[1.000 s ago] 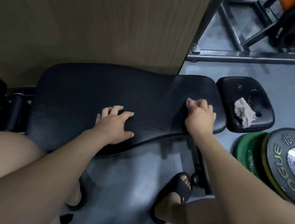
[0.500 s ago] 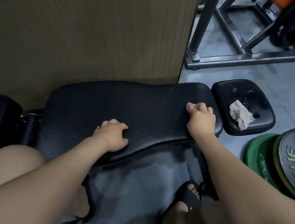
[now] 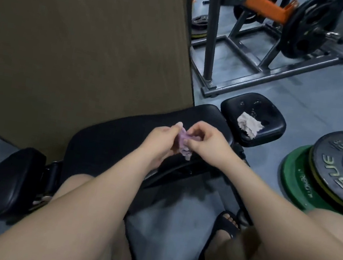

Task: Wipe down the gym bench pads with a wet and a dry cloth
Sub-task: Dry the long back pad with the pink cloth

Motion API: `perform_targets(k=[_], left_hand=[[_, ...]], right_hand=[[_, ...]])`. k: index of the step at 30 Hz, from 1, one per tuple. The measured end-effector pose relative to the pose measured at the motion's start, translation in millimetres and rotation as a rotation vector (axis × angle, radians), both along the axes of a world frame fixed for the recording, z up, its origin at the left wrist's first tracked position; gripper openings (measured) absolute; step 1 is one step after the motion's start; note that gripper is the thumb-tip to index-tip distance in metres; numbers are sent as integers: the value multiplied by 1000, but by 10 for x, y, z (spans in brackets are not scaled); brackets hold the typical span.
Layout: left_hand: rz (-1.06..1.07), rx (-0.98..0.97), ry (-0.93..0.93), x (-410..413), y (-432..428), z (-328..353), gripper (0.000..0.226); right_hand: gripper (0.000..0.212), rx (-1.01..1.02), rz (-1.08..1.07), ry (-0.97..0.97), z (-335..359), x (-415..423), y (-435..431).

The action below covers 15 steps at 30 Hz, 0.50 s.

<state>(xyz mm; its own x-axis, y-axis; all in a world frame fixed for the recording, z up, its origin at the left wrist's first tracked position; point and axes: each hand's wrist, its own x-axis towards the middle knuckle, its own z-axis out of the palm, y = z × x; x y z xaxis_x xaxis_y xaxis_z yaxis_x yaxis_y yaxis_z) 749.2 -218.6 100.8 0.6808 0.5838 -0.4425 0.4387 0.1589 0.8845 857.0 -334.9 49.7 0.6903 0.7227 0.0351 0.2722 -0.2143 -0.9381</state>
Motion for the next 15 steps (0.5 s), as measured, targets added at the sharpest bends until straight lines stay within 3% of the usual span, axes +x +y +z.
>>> perform_targets(k=[4, 8, 11, 15], left_hand=[[34, 146, -15, 208, -14, 133, 18], [-85, 39, -92, 435, 88, 197, 20], [-174, 45, -139, 622, 202, 215, 16], [-306, -7, -185, 880, 416, 151, 13]], right_hand=[[10, 116, -74, 127, 224, 37, -42], [22, 96, -139, 182, 264, 252, -56], [9, 39, -166, 178, 362, 445, -28], [17, -7, -278, 185, 477, 723, -13]])
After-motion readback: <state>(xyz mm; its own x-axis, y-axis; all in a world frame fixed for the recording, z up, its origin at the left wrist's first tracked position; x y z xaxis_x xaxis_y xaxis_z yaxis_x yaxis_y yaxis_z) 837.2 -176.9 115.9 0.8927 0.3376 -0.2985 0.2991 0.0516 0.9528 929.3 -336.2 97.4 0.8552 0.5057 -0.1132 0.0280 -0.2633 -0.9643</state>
